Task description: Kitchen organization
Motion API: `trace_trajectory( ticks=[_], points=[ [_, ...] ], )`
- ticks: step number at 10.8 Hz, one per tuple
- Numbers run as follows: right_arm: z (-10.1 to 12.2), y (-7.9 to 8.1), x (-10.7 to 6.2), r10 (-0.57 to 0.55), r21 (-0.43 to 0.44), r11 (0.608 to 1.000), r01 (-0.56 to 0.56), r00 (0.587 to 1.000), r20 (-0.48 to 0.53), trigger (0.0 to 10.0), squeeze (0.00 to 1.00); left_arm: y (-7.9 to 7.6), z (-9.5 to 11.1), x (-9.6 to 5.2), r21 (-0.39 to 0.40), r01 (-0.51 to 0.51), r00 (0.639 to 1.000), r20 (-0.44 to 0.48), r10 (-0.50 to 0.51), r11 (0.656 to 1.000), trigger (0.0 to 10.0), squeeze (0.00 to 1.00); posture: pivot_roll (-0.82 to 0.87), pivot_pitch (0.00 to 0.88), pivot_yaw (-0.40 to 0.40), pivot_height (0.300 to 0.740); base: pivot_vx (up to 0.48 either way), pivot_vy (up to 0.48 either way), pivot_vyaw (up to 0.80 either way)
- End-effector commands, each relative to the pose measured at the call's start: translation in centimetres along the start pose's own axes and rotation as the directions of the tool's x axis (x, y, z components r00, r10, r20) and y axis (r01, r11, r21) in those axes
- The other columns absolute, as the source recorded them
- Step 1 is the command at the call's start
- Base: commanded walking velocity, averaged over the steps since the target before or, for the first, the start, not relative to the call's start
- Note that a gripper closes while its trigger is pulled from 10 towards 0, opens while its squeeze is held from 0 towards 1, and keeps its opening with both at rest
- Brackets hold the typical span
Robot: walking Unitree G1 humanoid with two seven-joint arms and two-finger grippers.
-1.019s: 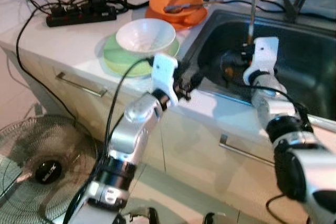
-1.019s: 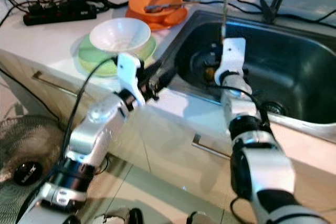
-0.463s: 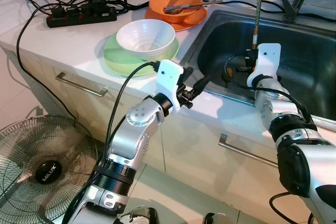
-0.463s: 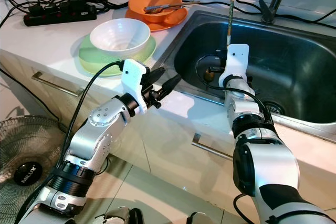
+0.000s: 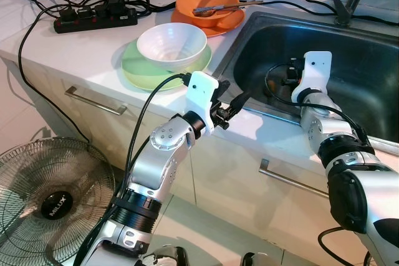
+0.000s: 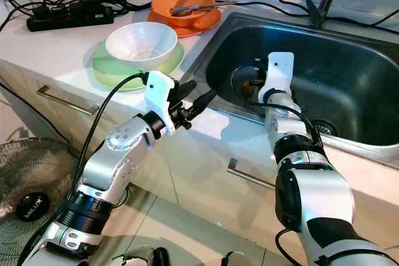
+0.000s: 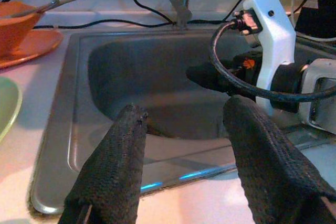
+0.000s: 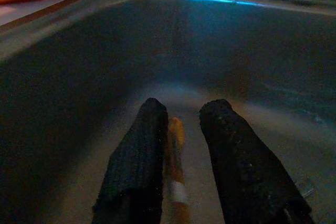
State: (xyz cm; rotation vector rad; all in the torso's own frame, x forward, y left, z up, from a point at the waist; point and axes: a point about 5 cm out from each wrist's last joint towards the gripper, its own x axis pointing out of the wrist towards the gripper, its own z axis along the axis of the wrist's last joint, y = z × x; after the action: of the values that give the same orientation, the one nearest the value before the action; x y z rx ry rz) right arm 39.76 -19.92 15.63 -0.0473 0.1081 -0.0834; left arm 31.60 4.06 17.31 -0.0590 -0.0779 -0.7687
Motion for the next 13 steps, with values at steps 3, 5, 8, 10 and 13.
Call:
trace_trajectory(
  ticks=[3,5,8,10,13],
  points=[
    [0.9,0.5,0.2,0.011,-0.033,0.999,-0.009,0.999,0.047,10.0,0.0,0.5,0.4,-0.2,0.015,-0.041,0.999,0.018,0.041,0.999,10.0,0.0,0.06,0.081,0.059,0.74,0.0,0.0,0.0],
    [3.1,0.9,0.2,0.021,-0.004,1.0,-0.021,0.982,0.185,10.0,0.0,1.8,0.8,-0.2,0.048,-0.153,0.987,0.056,0.15,0.987,10.0,0.0,0.05,0.087,0.057,0.74,0.0,0.0,0.0],
    [6.2,2.0,-1.5,0.074,0.005,0.996,-0.087,0.881,0.467,10.0,0.0,2.5,1.8,-0.3,0.141,-0.245,0.964,0.145,0.225,0.959,10.0,0.0,0.02,0.093,0.053,0.74,0.0,0.0,0.0],
    [5.9,2.4,-3.0,0.07,0.004,0.996,-0.086,0.843,0.533,10.0,0.0,2.5,1.9,-0.2,0.14,-0.281,0.95,0.183,0.254,0.949,10.0,0.0,0.0,0.085,0.047,0.74,0.0,0.0,0.0],
    [3.4,2.1,-6.1,0.024,0.065,0.995,-0.071,0.837,0.547,10.0,0.0,2.9,2.1,-0.4,0.157,-0.352,0.921,0.234,0.312,0.923,10.0,0.0,-0.02,0.067,0.047,0.74,0.0,0.0,0.0]
  ],
)
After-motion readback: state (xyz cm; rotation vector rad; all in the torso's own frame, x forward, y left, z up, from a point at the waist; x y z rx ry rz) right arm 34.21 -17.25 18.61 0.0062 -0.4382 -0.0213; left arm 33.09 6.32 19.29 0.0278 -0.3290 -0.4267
